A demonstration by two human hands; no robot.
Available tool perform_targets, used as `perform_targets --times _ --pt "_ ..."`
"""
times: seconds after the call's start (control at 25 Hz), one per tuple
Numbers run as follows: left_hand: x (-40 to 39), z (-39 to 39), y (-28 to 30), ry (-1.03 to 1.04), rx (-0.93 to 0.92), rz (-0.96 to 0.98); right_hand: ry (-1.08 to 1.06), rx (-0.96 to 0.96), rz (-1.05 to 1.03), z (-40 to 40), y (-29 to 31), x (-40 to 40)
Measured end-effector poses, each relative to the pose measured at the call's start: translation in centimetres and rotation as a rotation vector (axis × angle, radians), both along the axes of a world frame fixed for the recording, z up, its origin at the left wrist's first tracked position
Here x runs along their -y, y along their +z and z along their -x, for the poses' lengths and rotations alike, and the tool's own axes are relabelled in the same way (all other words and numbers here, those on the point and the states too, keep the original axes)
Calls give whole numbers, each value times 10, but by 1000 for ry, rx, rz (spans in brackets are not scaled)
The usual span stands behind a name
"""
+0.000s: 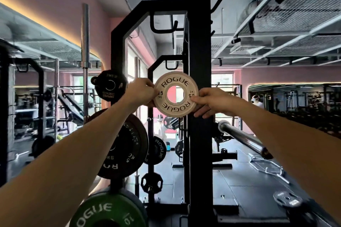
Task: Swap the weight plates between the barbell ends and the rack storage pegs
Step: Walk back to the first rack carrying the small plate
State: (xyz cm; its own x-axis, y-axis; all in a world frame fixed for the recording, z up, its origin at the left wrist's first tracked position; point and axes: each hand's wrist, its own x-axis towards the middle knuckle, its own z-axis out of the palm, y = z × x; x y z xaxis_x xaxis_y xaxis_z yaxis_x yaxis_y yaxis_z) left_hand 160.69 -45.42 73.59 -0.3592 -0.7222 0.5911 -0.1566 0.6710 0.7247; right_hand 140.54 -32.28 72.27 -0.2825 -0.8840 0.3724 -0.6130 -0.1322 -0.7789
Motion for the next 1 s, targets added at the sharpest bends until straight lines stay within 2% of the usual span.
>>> perform_targets --times 0.28,0.6,1.0 --pt "-73 14 -26 20 41 -20 -2 20 -21 16 -24 -70" --pt "-154 43 -60 -77 77 -102 -81 49 -91 41 -53 -162" --pt "-192 146 -90 -155 170 -173 -132 71 -179 139 -86 -211"
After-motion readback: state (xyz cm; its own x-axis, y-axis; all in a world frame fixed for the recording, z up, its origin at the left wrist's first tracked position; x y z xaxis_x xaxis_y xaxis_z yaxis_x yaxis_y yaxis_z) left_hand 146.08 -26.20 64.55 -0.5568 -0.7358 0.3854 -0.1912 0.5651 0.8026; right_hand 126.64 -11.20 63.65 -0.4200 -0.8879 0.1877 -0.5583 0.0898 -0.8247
